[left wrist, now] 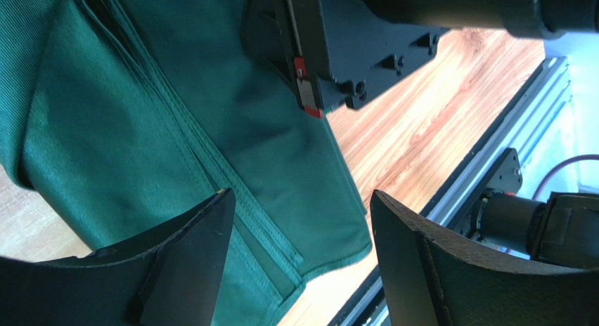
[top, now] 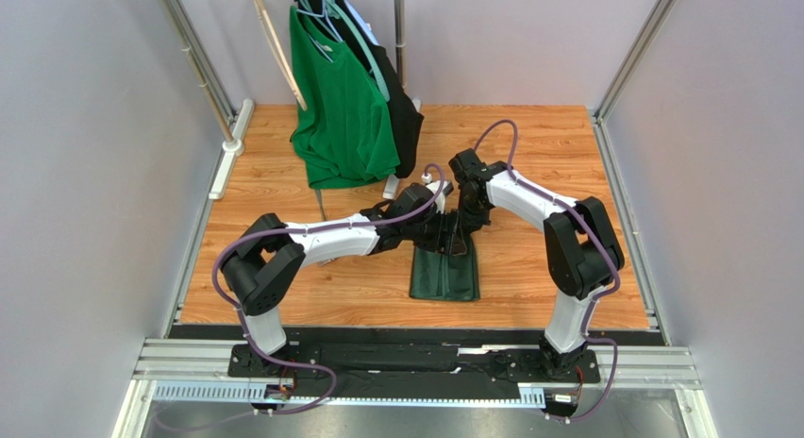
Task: Fold the napkin into a case and place the utensils inside
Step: Fold the 2/3-rectangle-folded napkin at the center of the board.
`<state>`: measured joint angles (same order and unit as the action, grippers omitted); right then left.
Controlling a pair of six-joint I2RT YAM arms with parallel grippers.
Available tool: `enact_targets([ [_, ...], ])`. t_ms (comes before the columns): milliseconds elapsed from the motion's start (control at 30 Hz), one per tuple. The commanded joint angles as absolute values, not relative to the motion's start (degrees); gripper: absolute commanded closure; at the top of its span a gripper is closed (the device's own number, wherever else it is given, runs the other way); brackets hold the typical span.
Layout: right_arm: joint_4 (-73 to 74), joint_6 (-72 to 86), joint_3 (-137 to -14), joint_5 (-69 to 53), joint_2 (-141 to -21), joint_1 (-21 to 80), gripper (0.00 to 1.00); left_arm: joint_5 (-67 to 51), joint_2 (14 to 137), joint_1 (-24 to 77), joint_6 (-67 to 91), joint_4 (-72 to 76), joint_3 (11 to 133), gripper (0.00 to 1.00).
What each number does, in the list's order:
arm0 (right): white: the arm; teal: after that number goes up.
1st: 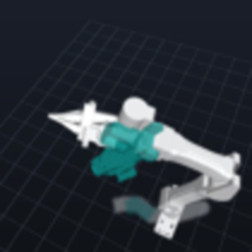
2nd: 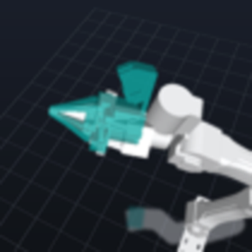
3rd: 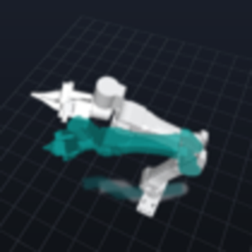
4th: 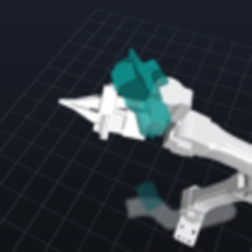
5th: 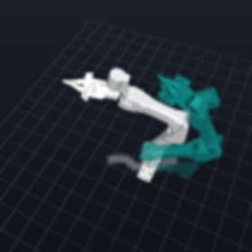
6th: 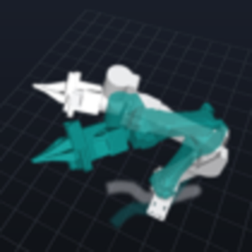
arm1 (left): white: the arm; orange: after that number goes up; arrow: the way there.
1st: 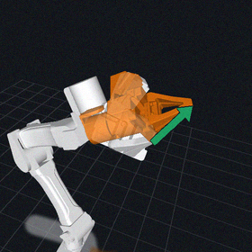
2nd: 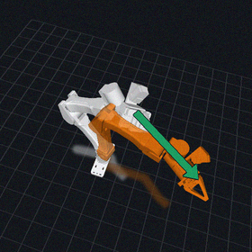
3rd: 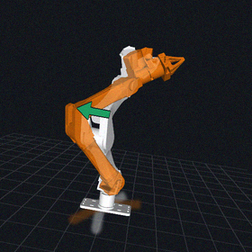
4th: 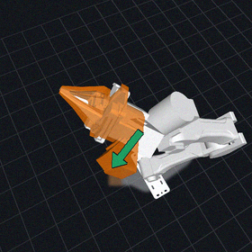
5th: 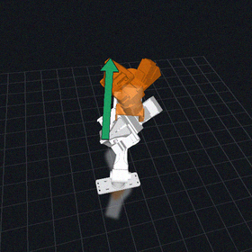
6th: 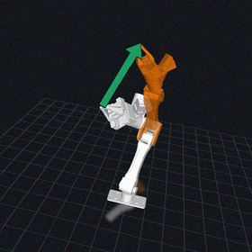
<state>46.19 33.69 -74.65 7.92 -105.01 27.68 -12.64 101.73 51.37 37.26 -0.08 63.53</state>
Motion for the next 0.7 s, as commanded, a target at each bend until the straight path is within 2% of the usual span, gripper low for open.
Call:
enact_targets([
  [0,47.5,38.6,-76.2,7.0,-102.4,27.3,1.0,-9.1,101.5,52.5,35.1,2.7,65.7,0.2],
  [467,48.1,46.9,-75.6,1.6,-101.9,26.1,1.0,11.7,106.0,60.3,24.3,-4.0,72.3,0.19],
  [667,50.3,45.6,-77.2,-0.1,-103.4,25.9,1.0,10.8,104.8,61.3,25.5,-1.1,70.5,0.21],
])
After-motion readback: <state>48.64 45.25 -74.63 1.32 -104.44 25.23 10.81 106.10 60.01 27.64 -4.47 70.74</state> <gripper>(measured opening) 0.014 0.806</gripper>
